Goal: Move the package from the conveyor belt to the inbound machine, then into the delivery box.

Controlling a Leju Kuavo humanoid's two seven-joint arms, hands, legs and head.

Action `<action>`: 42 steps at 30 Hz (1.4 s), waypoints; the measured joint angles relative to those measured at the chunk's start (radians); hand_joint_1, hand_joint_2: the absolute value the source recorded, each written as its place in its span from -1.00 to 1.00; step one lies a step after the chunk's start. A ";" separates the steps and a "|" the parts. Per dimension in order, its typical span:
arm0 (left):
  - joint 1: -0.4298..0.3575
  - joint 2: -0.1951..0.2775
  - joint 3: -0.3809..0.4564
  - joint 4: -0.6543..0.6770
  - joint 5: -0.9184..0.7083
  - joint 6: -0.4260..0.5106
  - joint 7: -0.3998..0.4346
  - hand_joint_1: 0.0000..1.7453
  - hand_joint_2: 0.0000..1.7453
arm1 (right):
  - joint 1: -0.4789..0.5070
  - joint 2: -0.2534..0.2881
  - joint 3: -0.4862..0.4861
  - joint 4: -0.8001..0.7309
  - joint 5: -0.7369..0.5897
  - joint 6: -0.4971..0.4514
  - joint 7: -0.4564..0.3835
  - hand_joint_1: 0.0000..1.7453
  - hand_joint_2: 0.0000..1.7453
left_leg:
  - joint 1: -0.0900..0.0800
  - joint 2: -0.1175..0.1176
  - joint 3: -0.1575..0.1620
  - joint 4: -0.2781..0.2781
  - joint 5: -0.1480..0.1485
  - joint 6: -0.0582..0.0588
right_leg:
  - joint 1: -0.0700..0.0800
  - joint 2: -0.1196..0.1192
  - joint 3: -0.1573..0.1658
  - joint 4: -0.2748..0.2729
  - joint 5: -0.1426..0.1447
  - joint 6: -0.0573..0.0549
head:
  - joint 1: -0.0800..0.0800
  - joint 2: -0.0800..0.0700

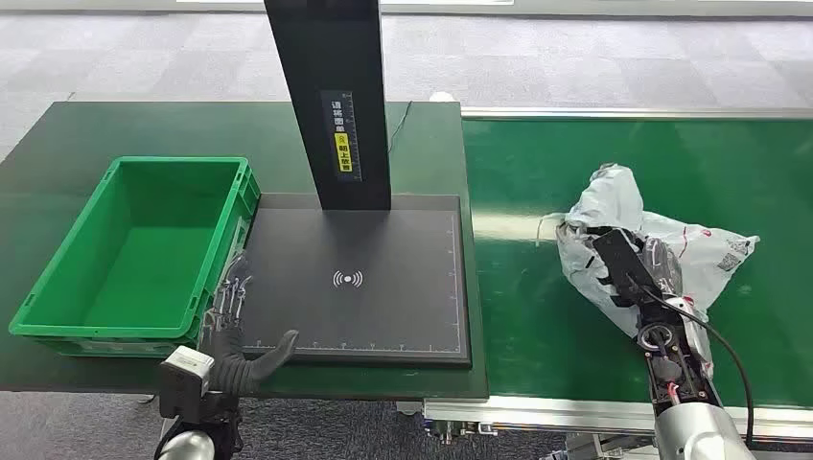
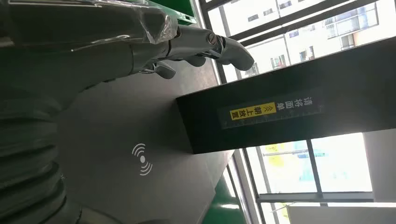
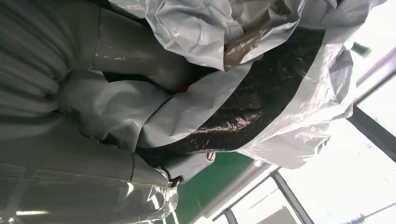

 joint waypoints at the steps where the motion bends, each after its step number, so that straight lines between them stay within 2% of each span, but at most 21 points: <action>1: 0.001 0.000 0.000 0.000 0.001 0.001 -0.001 -1.00 1.00 | 0.006 0.005 -0.004 -0.022 -0.022 0.001 -0.010 1.00 1.00 | 0.000 0.000 0.000 0.000 0.000 0.000 | 0.000 0.000 0.000 0.000 0.000 0.000 | 0.000 0.000; 8: 0.002 0.000 0.000 0.000 0.002 0.006 -0.010 -1.00 1.00 | 0.061 0.051 -0.020 -0.221 -0.170 0.042 -0.070 1.00 1.00 | 0.000 0.000 0.000 0.000 0.000 0.000 | 0.000 0.000 0.000 0.000 0.000 0.000 | 0.000 0.000; 12: -0.014 0.000 0.000 0.008 0.000 -0.006 -0.018 -1.00 1.00 | 0.093 0.097 0.003 -0.347 -0.295 0.168 -0.094 1.00 1.00 | 0.000 0.001 0.000 0.000 0.000 0.000 | 0.000 0.001 -0.001 0.000 0.000 0.000 | 0.000 0.000; 20: -0.041 0.000 -0.001 0.030 -0.001 -0.013 -0.024 -1.00 1.00 | 0.106 0.144 0.098 -0.481 -0.331 0.264 -0.090 1.00 1.00 | 0.000 0.001 0.000 0.000 0.000 0.000 | 0.000 0.001 0.000 0.000 0.000 0.000 | 0.000 0.000; 22: -0.045 -0.001 -0.001 0.034 -0.003 -0.018 -0.028 -1.00 1.00 | 0.099 0.155 0.148 -0.505 -0.318 0.301 -0.087 1.00 1.00 | 0.000 0.002 0.000 0.000 0.000 0.000 | 0.000 0.002 0.000 0.000 0.000 0.000 | 0.000 0.000; 25: -0.052 -0.003 -0.003 0.043 -0.011 -0.024 -0.036 -1.00 1.00 | 0.059 0.183 0.264 -0.522 -0.343 0.351 -0.041 1.00 1.00 | 0.000 0.003 0.000 0.000 0.000 0.000 | 0.000 0.003 -0.001 0.000 0.000 0.000 | 0.000 0.000; 30: -0.058 -0.003 -0.005 0.061 -0.012 -0.022 -0.051 -1.00 1.00 | -0.070 0.224 0.462 -0.450 -0.456 0.488 0.029 1.00 1.00 | 0.001 0.003 0.000 0.000 0.001 0.000 | 0.001 0.003 -0.001 0.001 0.000 0.000 | 0.000 0.000; 37: -0.065 0.002 -0.016 0.074 0.002 -0.026 -0.052 -1.00 1.00 | -0.208 0.306 0.726 -0.208 -0.563 0.743 0.067 1.00 1.00 | 0.001 0.002 0.000 0.000 0.001 0.000 | 0.001 0.002 -0.001 0.001 0.000 0.000 | 0.000 0.000; 39: -0.068 0.003 -0.023 0.078 0.004 -0.022 -0.048 -1.00 1.00 | -0.235 0.333 0.785 -0.147 -0.582 0.756 0.086 1.00 1.00 | 0.001 0.002 0.000 0.000 0.001 0.000 | 0.001 0.002 -0.001 0.001 0.000 0.000 | 0.000 0.000; 42: -0.068 0.005 -0.028 0.080 0.011 -0.009 -0.032 -1.00 1.00 | -0.277 0.366 0.858 -0.072 -0.593 0.739 0.156 1.00 1.00 | 0.001 0.002 0.000 0.000 0.001 0.000 | 0.001 0.002 -0.001 0.001 0.000 0.000 | 0.000 0.000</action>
